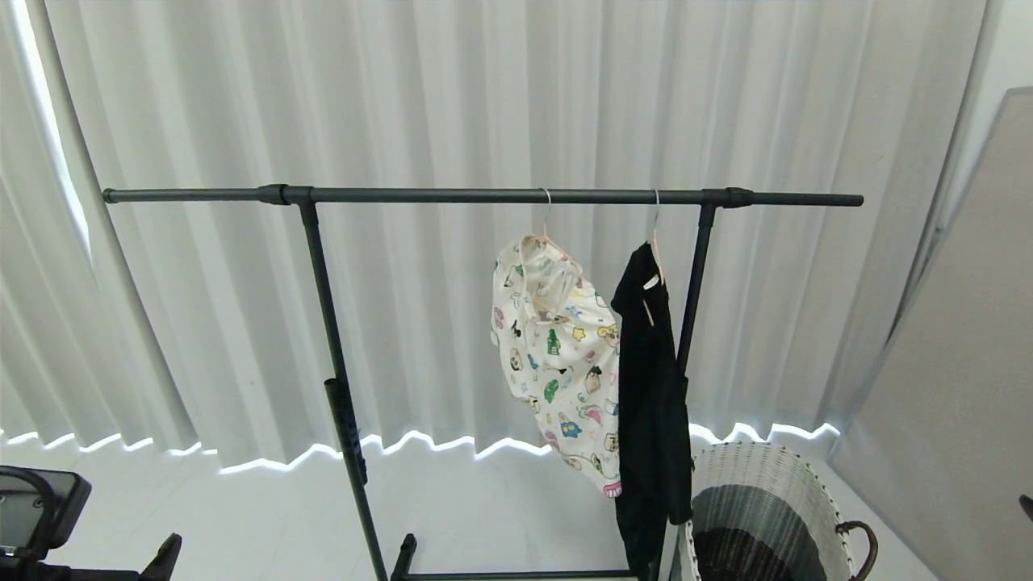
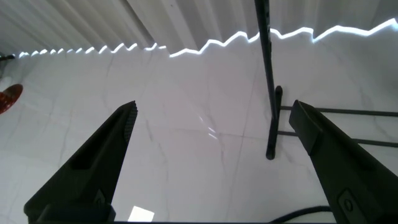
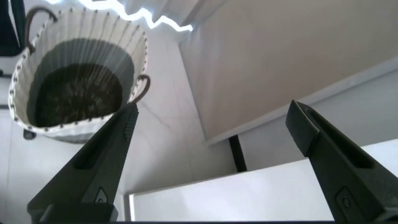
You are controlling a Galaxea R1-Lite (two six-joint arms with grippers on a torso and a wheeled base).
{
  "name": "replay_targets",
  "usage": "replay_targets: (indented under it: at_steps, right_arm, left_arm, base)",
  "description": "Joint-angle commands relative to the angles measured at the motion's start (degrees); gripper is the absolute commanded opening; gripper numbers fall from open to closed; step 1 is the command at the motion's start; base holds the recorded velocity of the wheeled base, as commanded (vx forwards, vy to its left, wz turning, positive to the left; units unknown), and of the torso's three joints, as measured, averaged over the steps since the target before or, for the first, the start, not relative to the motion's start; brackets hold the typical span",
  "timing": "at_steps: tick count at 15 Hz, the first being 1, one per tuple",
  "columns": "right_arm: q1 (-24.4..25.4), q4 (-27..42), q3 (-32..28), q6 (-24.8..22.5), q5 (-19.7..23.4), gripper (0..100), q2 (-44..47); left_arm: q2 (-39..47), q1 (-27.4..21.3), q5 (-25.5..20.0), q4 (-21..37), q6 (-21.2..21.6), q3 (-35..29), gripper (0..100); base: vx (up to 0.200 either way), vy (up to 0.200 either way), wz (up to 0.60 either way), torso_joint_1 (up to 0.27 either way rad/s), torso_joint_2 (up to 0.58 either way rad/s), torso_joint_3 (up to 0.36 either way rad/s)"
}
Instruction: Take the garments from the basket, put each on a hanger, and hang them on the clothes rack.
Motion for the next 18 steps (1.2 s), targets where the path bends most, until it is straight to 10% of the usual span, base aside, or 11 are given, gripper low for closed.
replay_targets:
  at_steps: [1,5,8,18]
  right_arm:
    - [-0.22,-0.01,0.51,0.01,0.00,100,-0.47]
    - [-1.98,-0.01,4.11,0.01,0.00,100,-5.04]
    - [-4.88,0.08,8.60,0.10,0.00,100,-11.37]
    - [-5.93,0.43,22.48,0.27,0.52,100,-40.29]
  left_arm:
    - [-5.18,0.36,0.60,0.55,0.08,0.44,100]
    - [-19.25,3.78,1.13,11.53,-0.09,0.44,100]
    - [-43.33,3.61,1.39,32.19,1.49,-1.58,100]
    - [-54.40,3.43,5.79,32.27,-8.62,-0.88,100]
  base:
    - [0.000,0.000,0.00,-0.212,0.51,0.286]
    - [0.000,0.000,0.00,-0.218,0.51,0.282]
    - [0.000,0.000,0.00,-0.201,0.49,0.277]
    - [0.000,0.000,0.00,-0.151,0.45,0.284]
